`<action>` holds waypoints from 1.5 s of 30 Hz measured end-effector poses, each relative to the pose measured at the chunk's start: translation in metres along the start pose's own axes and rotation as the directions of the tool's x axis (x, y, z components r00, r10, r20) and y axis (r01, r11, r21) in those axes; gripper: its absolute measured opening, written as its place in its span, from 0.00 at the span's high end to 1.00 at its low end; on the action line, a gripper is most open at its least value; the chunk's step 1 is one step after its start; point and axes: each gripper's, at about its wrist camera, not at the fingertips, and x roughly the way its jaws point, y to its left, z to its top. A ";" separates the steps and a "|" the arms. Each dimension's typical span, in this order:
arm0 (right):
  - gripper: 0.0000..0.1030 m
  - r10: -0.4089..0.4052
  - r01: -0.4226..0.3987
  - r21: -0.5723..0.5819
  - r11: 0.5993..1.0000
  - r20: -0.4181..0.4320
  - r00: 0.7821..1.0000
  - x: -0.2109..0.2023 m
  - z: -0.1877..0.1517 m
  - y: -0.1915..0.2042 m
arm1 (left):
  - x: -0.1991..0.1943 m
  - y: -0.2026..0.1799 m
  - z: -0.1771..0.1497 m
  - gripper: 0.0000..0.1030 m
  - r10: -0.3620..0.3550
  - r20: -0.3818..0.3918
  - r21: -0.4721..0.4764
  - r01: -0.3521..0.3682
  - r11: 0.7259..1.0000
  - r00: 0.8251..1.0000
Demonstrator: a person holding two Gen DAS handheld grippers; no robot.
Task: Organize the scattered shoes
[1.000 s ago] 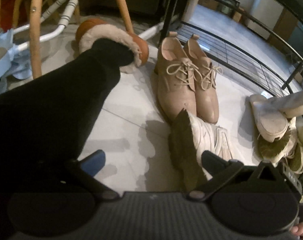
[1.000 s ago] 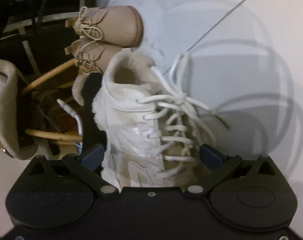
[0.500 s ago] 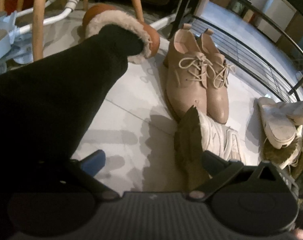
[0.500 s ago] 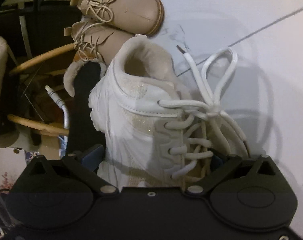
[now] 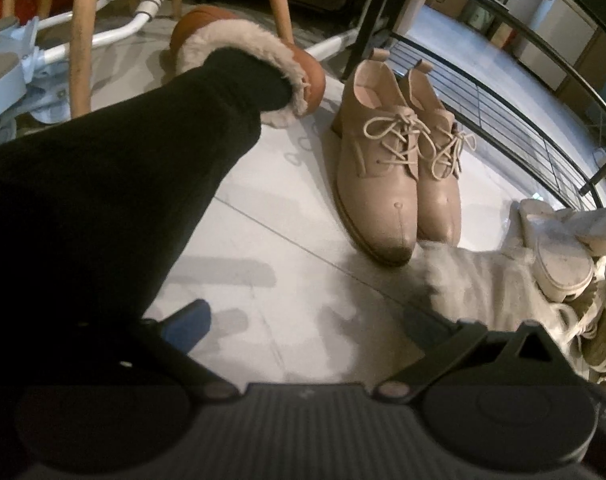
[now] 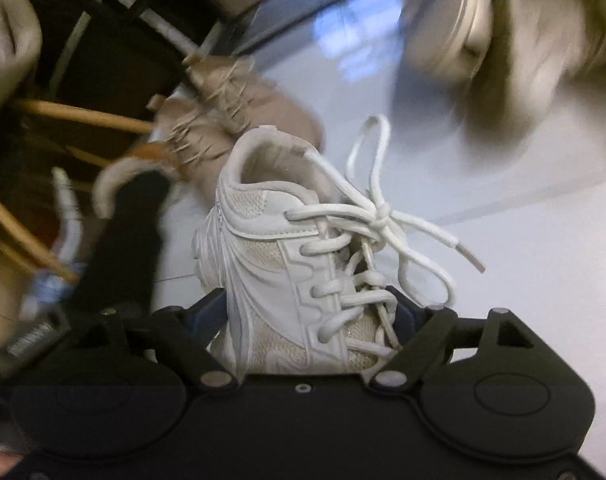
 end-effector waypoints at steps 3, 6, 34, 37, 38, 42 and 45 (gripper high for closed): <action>0.20 -0.043 0.043 -0.005 0.999 -0.010 0.999 0.000 -0.004 0.007 | 0.000 0.000 0.000 0.01 -0.002 -0.002 0.002 0.002 1.000 1.000; 0.16 -0.097 0.089 -0.155 0.984 -0.044 0.994 0.005 -0.012 0.034 | -0.001 0.001 0.000 0.01 -0.006 0.000 -0.004 0.006 1.000 1.000; 0.29 -0.243 0.241 -0.037 0.970 -0.094 0.965 0.027 -0.007 0.012 | 0.008 0.008 0.002 0.01 -0.018 -0.028 -0.076 0.016 0.997 0.999; 0.29 -0.249 0.247 -0.028 0.969 -0.067 0.966 0.033 0.003 0.010 | 0.011 0.009 0.002 0.01 -0.013 -0.041 -0.084 0.009 0.996 0.999; 0.29 -0.244 0.242 -0.042 0.969 -0.065 0.968 0.037 0.005 0.013 | 0.011 0.010 0.002 0.01 -0.014 -0.040 -0.085 0.011 0.996 0.999; 0.29 -0.205 0.197 -0.102 0.975 -0.074 0.976 0.054 0.014 0.029 | 0.010 0.011 0.002 0.01 -0.017 -0.038 -0.091 0.013 0.996 0.999; 0.29 -0.186 0.170 -0.156 0.973 -0.092 0.978 0.065 0.018 0.042 | 0.011 0.010 0.002 0.01 -0.010 -0.040 -0.084 0.006 0.996 0.999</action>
